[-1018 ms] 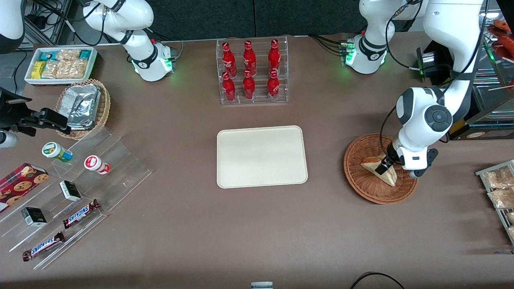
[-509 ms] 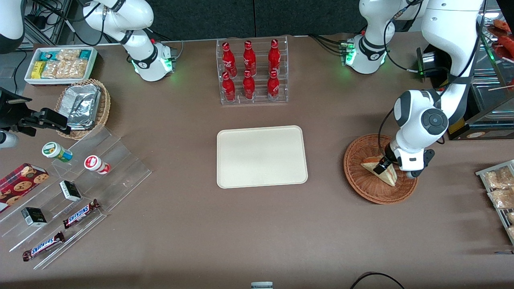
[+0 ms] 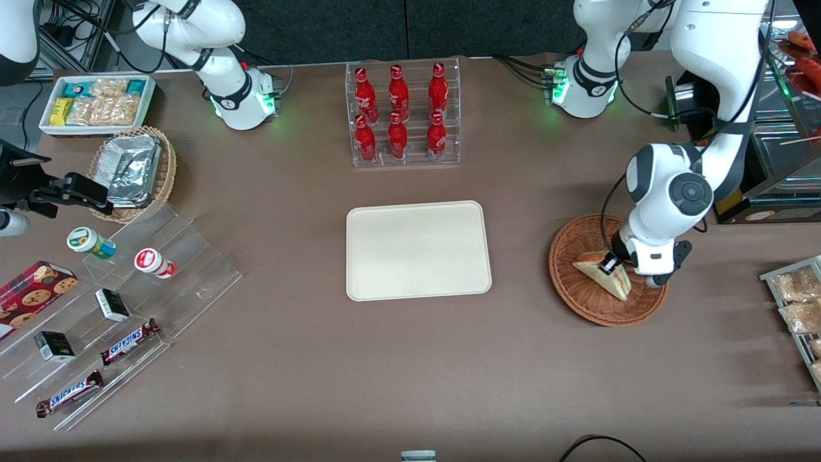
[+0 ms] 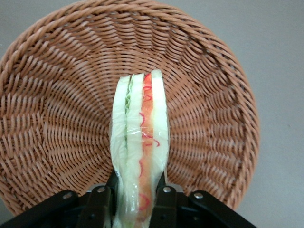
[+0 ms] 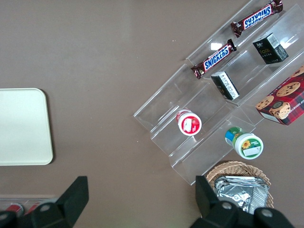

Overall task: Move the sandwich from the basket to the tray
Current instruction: 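Lift the sandwich and carry it with the left gripper over the cream tray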

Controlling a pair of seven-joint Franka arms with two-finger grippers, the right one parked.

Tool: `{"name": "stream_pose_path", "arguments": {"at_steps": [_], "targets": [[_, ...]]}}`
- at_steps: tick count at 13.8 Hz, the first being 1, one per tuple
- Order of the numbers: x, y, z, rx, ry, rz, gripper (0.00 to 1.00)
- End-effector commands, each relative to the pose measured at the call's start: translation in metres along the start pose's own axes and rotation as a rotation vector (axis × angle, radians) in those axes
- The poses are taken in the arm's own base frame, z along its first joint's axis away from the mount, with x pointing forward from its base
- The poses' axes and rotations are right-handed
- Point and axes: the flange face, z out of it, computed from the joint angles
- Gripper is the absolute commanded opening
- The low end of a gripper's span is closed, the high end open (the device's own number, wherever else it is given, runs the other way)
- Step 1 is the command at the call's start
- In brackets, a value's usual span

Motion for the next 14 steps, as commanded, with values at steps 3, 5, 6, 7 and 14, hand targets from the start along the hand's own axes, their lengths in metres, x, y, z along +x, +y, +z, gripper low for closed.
{"name": "stream_pose_path", "arguments": {"at_steps": [3,5,6,7,14], "targets": [[-0.012,0.016,-0.084,0.067,0.003,0.139,0.0],[-0.028,0.039,-0.123,0.086,-0.001,0.19,0.0],[-0.045,0.056,-0.136,0.096,-0.006,0.227,0.0],[-0.065,0.074,-0.146,0.09,0.0,0.27,0.0],[-0.256,0.194,-0.088,0.114,-0.024,0.603,0.0]]}}
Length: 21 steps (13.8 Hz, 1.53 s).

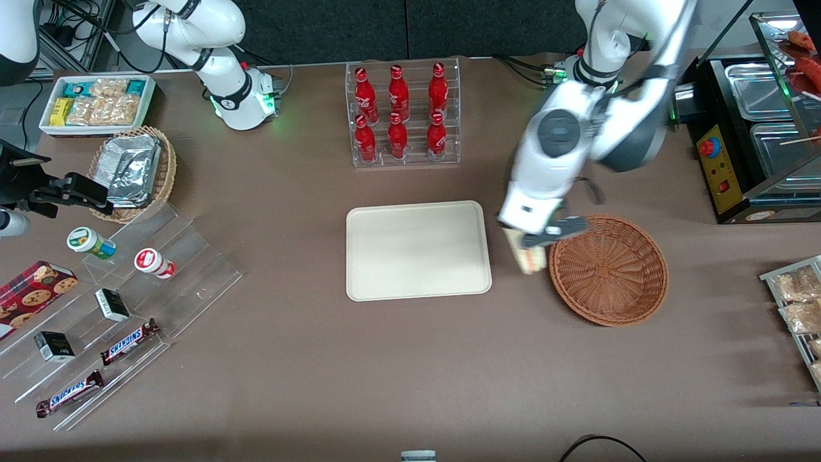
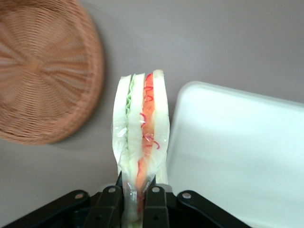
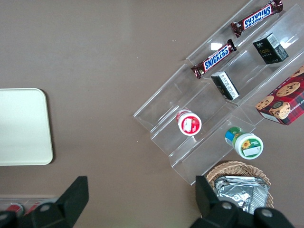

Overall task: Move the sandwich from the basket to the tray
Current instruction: 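Lift the sandwich and carry it with the left gripper over the cream tray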

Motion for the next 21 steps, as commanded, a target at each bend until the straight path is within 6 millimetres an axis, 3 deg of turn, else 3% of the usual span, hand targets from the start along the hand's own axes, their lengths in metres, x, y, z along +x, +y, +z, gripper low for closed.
{"name": "stream_pose_path", "arguments": {"at_steps": [1,8,13,16,21], "targets": [[-0.016,0.073,0.029,0.022,-0.006,0.07,0.0],[-0.078,0.169,0.08,0.021,-0.026,0.192,0.0],[-0.079,0.182,0.104,-0.033,-0.016,0.189,0.0],[-0.075,0.189,0.107,-0.11,-0.008,0.165,0.0],[-0.08,0.19,0.123,-0.083,-0.01,0.189,0.01]]}}
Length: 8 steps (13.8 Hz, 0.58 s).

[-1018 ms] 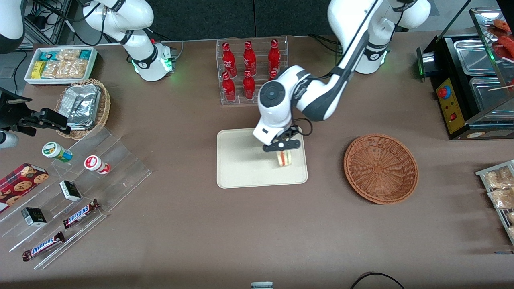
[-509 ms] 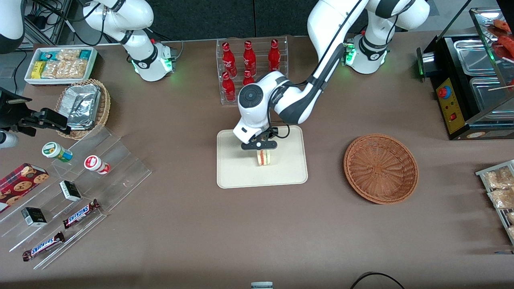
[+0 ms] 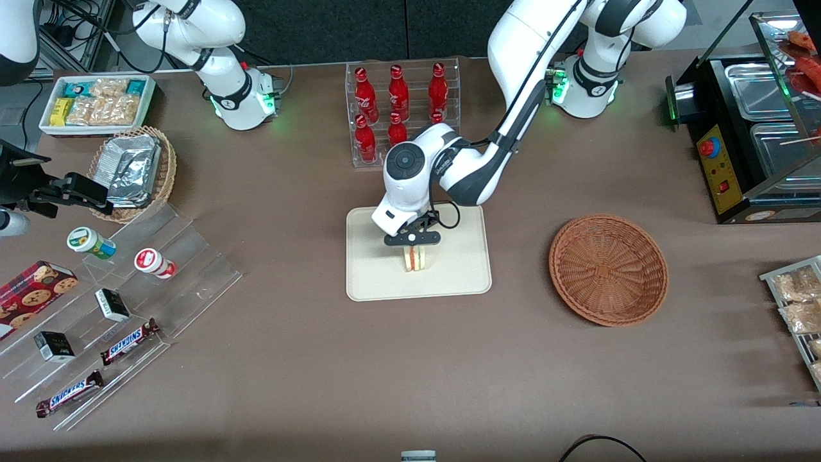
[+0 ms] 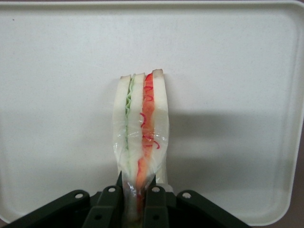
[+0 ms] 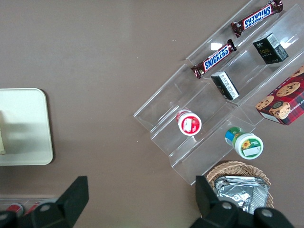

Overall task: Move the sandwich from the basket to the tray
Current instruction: 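Lift the sandwich and carry it with the left gripper over the cream tray, then lower the sandwich onto the tray and open the left gripper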

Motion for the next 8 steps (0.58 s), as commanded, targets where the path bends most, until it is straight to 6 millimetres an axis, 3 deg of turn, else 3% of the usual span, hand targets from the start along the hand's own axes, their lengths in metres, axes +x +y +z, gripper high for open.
{"name": "stream_pose_path", "arguments": {"at_steps": [1,2,3,6,8], "targets": [[-0.001,0.007,0.004,0.002,0.006,0.019,0.42],[-0.001,0.007,0.004,0.004,0.005,0.015,0.83],[-0.001,0.007,0.002,0.004,0.005,0.015,0.98],[0.001,0.01,-0.023,-0.002,0.01,0.003,0.99],[0.002,0.002,-0.063,0.017,-0.005,-0.004,0.99]]}}
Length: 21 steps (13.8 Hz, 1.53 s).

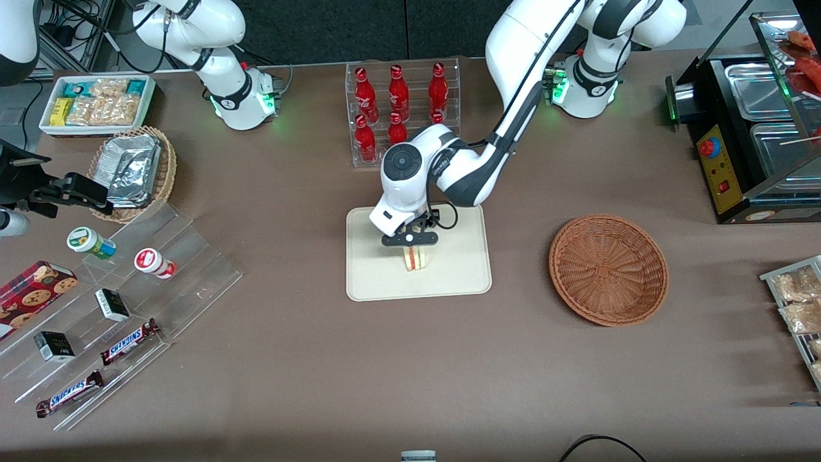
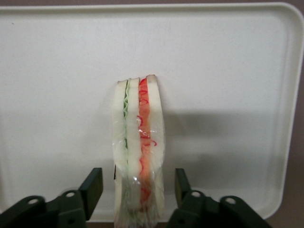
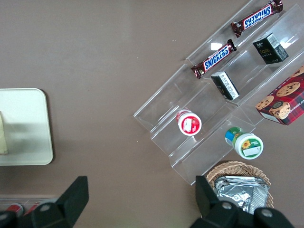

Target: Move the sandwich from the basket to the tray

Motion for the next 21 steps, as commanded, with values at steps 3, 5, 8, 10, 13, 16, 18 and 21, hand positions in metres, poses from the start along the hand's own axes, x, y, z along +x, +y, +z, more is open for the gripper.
{"name": "stream_pose_path", "arguments": {"at_steps": [3,5,8,10,13,16,18,21], "targets": [[-0.011,-0.026,-0.115,0.051,-0.021,-0.085,0.99],[-0.01,-0.051,-0.166,0.054,-0.022,-0.122,0.99],[-0.007,-0.107,-0.243,0.062,-0.034,-0.17,0.99],[-0.002,-0.149,-0.278,0.078,-0.05,-0.179,0.99],[0.014,-0.218,-0.315,0.079,-0.079,-0.112,0.99],[0.033,-0.293,-0.342,0.064,-0.106,-0.025,0.99],[0.04,-0.338,-0.351,0.062,-0.14,0.045,0.99],[0.049,-0.399,-0.368,0.038,-0.132,0.084,0.99]]}}
